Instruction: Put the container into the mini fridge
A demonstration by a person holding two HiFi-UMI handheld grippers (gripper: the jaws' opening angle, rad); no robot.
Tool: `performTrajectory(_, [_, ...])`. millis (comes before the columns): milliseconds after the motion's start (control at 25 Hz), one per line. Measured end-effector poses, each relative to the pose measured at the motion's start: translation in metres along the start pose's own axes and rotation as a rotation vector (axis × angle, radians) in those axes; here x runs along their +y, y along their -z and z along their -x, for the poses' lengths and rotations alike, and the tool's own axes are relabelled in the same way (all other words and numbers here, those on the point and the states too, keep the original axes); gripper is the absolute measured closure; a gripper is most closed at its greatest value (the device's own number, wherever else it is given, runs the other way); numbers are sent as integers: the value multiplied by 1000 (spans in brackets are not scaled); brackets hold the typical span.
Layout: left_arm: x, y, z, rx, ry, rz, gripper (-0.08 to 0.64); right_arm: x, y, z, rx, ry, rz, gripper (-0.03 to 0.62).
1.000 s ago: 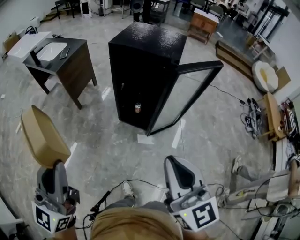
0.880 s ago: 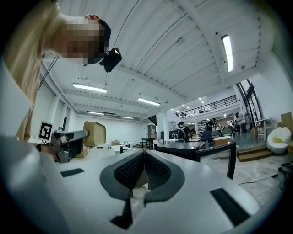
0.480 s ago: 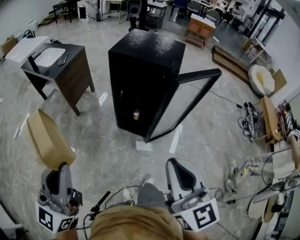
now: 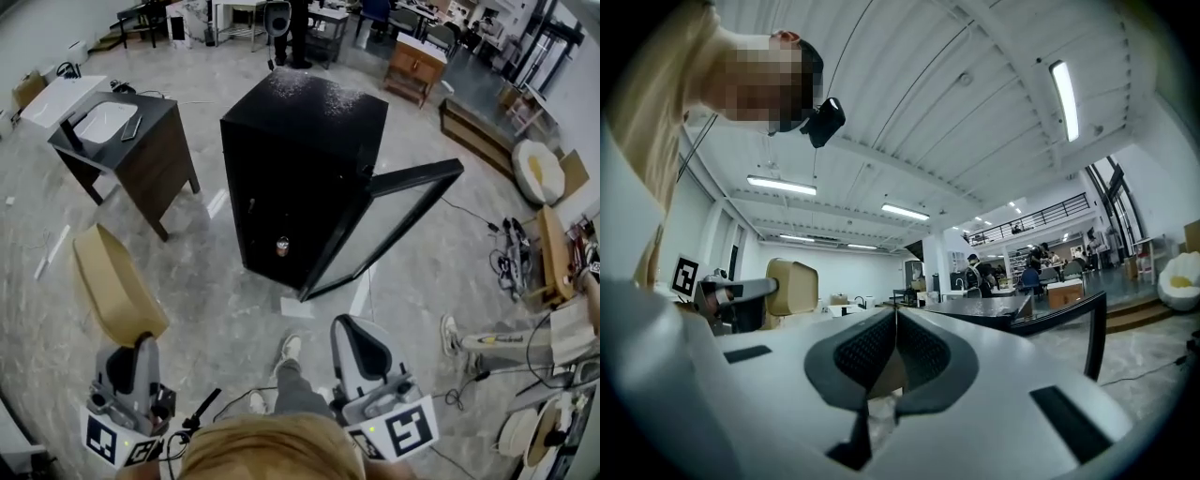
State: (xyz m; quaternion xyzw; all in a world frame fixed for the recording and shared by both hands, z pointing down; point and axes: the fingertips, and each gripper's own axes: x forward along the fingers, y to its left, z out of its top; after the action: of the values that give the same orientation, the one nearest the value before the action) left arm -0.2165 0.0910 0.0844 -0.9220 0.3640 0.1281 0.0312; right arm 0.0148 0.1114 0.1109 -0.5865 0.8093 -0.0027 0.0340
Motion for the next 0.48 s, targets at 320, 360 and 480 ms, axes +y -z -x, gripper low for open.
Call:
performTrajectory(320, [36, 37, -110, 13, -47, -23, 545, -95, 6, -97, 2, -49, 3, 591])
performTrajectory(360, [41, 43, -121, 18, -47, -32, 545, -106, 11, -109, 6, -47, -5, 591])
performTrajectory(480, [53, 55, -144, 30, -59, -27, 545, -127, 18, -130, 16, -45, -17, 591])
